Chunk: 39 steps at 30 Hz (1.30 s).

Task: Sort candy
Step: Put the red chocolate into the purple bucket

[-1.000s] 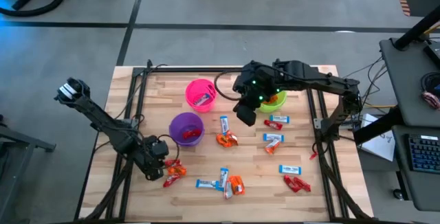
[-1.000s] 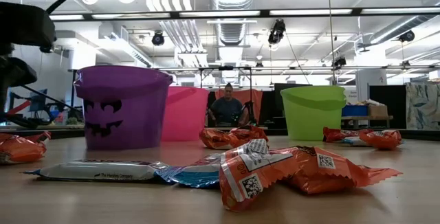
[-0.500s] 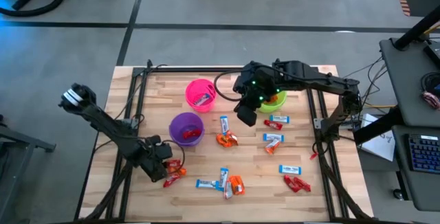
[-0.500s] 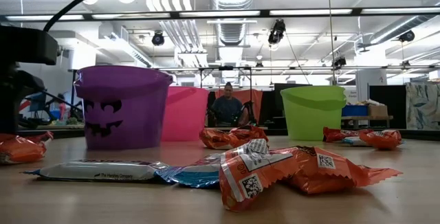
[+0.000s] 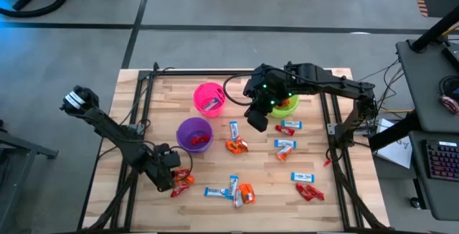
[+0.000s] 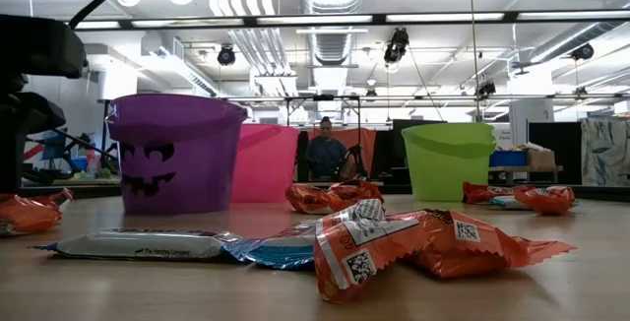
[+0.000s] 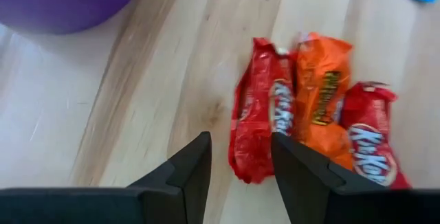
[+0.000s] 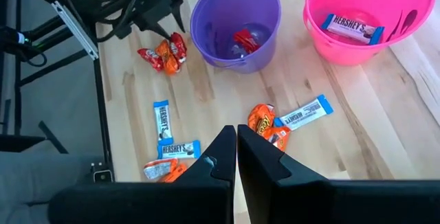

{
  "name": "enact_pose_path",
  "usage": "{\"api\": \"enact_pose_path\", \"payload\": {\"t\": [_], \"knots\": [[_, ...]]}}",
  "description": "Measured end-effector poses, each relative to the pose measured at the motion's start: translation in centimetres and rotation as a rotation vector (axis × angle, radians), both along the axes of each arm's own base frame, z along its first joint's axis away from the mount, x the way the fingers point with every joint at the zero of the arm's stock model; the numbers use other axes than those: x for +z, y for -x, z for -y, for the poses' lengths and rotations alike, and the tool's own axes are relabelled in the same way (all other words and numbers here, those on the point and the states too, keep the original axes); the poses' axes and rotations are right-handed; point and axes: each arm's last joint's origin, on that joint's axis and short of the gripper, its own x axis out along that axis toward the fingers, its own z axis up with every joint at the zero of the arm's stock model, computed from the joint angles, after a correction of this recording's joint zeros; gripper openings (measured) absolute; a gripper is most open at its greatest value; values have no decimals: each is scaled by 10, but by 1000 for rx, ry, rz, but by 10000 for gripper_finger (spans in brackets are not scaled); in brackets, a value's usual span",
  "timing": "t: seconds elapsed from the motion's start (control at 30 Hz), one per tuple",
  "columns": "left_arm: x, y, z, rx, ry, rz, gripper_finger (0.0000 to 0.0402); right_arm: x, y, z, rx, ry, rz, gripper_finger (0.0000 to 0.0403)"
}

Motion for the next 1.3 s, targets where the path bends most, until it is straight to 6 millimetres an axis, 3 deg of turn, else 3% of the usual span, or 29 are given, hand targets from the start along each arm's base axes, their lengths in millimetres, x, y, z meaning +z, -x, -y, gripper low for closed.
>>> {"api": "enact_pose_path", "payload": {"t": [0.57, 0.83, 1.03, 1.17, 1.3], "knots": [[-21, 1, 1, -58, -28, -55, 132, 0, 0, 0, -3, -2, 0, 9], [-21, 1, 1, -54, -29, -54, 67, 0, 0, 0, -3, -2, 0, 9], [-17, 0, 2, -55, -20, -48, 10, 0, 0, 0, 1, 2, 1, 9], [-7, 0, 2, -57, -21, -62, 11, 0, 0, 0, 1, 6, 1, 9], [16, -1, 3, -59, -39, -83, 12, 0, 0, 1, -2, 20, 2, 9]]}}
